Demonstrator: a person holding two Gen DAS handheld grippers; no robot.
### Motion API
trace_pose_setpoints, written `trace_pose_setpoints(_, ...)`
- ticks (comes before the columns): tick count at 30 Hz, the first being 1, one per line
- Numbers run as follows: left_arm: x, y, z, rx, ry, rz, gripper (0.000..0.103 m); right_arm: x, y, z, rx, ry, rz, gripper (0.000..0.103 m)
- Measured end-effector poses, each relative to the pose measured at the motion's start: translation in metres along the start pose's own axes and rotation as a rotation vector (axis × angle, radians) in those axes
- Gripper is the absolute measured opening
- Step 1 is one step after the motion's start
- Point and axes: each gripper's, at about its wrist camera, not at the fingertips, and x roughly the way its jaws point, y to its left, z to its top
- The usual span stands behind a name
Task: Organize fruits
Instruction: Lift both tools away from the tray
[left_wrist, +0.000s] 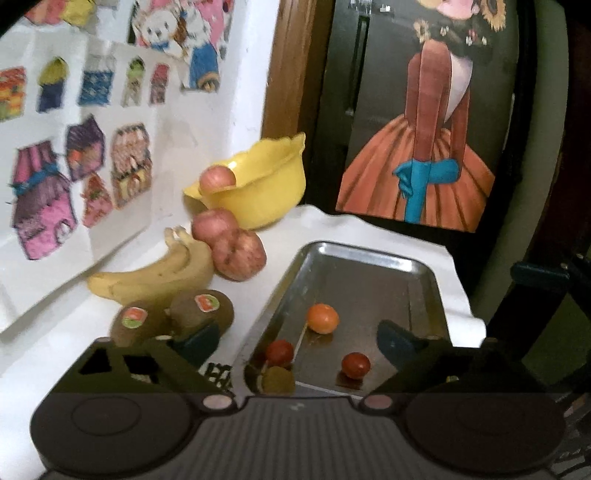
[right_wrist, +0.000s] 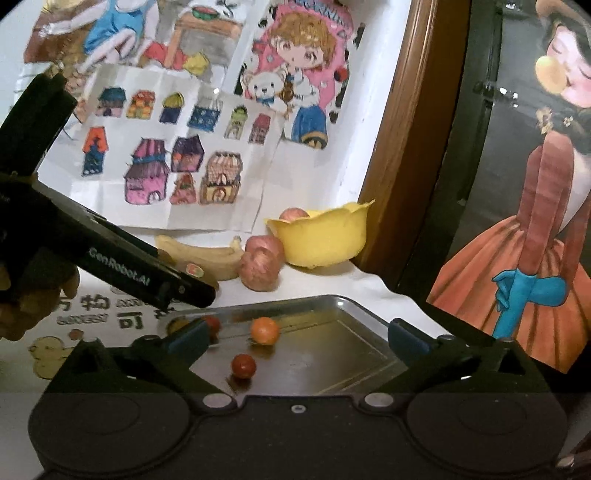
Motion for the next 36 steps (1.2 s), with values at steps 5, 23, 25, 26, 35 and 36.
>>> trace_pose_setpoints(5,-0.032,0.004,-0.006,0.006,-0.034,0.004,0.102,-0.028,0.019,0.001,0.007,-0.016,-0.021,0.102)
trace_pose_setpoints(23,-0.128,0.069,-0.058,0.021,-0.077,0.054,0.103,-0.069,0.103,-0.002,0.082,0.152,-0.066,0.102)
trace_pose_setpoints(25,-0.132,0.077,-0.065,0.022,-0.055,0.076,0.103,-0.066,0.113,-0.003,0.091,0.174,-0.051,0.102)
trace_pose_setpoints(26,-0.133,0.080,-0.068,0.027,-0.037,0.091,0.103,-0.065,0.117,-0.003,0.097,0.182,-0.045,0.102)
trace_pose_setpoints(35,-0.143,0.104,-0.094,0.028,0.001,0.120,0.103,-0.046,0.160,-0.001,0.093,0.242,0.014,0.102)
trace_pose_setpoints(36,-0.143,0.106,-0.096,0.024,0.004,0.122,0.103,-0.044,0.164,0.000,0.086,0.245,0.020,0.102)
